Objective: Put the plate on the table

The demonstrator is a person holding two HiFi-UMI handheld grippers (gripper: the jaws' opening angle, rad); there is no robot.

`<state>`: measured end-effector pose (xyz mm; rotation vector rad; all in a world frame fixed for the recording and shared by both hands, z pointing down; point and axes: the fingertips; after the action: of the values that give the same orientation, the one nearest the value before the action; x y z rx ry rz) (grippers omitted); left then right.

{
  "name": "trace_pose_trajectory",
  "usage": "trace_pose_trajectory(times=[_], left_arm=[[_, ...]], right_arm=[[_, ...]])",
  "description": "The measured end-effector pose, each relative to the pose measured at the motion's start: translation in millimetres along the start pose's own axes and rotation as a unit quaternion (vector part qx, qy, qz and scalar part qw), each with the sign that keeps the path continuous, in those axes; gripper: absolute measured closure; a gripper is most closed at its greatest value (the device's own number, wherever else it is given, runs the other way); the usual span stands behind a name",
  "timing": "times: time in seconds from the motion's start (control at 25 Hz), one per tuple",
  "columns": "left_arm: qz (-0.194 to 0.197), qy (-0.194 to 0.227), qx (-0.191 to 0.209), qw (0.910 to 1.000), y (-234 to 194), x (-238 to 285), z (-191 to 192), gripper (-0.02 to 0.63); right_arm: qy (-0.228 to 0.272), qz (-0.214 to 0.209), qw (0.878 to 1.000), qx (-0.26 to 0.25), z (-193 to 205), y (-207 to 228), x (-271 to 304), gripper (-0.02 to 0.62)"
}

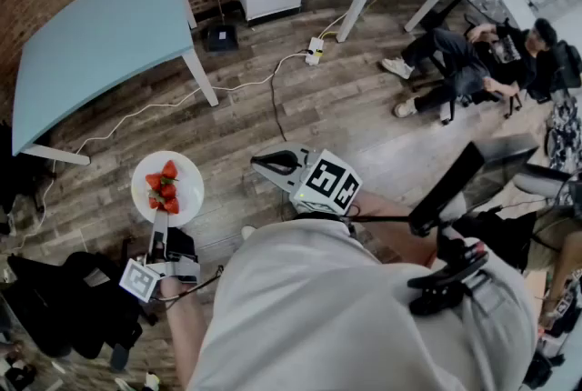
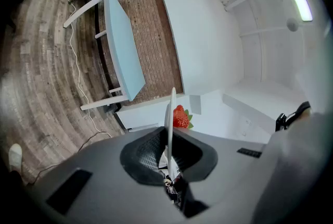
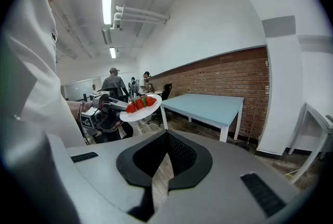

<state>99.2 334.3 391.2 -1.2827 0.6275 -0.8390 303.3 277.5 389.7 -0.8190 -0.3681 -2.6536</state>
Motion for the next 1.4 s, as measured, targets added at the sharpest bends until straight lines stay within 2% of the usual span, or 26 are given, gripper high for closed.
trace_pose_trajectory(times=[0.2,0.4,0.56,0.92,1.16,1.4], left_arm=[[-0.018,0.005,0.02,0.9996,-3.7,-39.8,4.7,0.591],[-0.004,0.006,0.044,0.999,-12.5,-71.0,17.7,0.591],[0.003,-0.009,0.028,0.9996,-32.8,-87.4,4.6,0.591],[-0.019,0.003,-0.022,0.9996,-82.9,-135.4,-22.4,0.591],[-0.014,0.006,-0.017,0.9998,-94.0,-123.3,-56.6,0.591],[-0.021,0.015,-0.02,0.9995,-104.9,-83.0,-116.6,0.591]], right_arm=[[0.008,0.001,1.0,-0.004,1.1,-32.8,4.8,0.589],[0.008,-0.007,1.0,-0.027,13.0,-68.1,9.6,0.586],[0.004,0.007,1.0,-0.018,14.1,-85.4,33.9,0.549],[-0.01,0.004,1.0,-0.017,10.1,-119.5,86.1,0.546],[-0.015,0.008,0.999,-0.032,-6.5,-104.1,119.4,0.546],[-0.008,-0.021,0.999,-0.048,-43.7,-63.8,167.8,0.529]])
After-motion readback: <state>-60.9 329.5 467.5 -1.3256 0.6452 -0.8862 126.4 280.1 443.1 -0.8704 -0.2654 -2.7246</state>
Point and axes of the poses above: the fingertips, and each gripper's own axes: x forward along the fingers, y to its right, z out of its underside, and after that the axes turned 14 degrees about -y, right-handed
